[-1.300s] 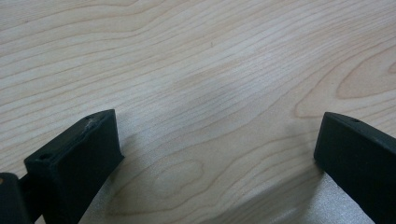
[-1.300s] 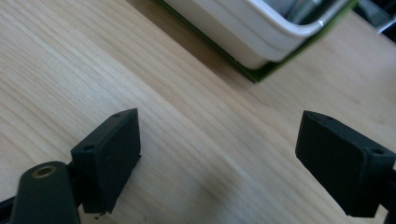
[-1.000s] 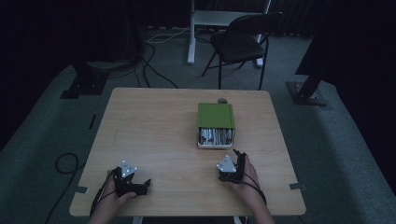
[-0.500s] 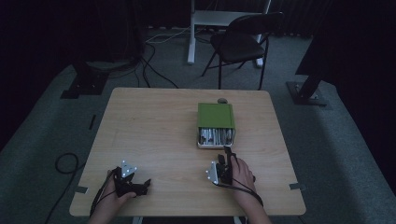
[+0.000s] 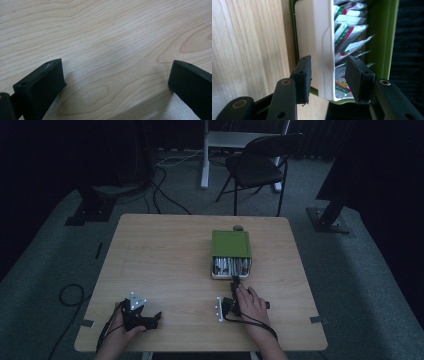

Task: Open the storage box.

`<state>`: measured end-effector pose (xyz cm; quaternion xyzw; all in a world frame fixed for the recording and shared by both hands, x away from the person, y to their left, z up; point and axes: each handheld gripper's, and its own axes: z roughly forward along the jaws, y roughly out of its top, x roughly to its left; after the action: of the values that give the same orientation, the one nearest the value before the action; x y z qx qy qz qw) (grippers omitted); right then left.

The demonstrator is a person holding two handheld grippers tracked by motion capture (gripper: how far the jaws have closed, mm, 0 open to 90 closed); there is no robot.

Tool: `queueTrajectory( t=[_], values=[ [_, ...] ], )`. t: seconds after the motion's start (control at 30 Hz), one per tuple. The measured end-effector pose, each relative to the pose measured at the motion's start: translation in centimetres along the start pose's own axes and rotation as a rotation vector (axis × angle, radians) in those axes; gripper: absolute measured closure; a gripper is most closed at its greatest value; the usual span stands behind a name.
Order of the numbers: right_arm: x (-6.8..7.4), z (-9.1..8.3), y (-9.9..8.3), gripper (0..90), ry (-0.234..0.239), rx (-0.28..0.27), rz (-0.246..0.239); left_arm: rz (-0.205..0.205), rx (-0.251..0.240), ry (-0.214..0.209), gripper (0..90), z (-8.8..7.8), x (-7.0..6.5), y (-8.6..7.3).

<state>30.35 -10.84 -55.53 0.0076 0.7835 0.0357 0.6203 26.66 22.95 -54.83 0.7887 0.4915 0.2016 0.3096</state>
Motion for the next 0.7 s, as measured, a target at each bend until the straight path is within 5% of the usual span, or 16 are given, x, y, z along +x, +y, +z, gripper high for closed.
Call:
queueTrajectory(
  t=[0.7],
  values=[
    [0.7, 1.7, -0.1, 60.3, -0.007, 0.037, -0.100, 0.000, 0.001, 0.000, 1.0, 0.0, 0.0, 0.0]
  ],
)
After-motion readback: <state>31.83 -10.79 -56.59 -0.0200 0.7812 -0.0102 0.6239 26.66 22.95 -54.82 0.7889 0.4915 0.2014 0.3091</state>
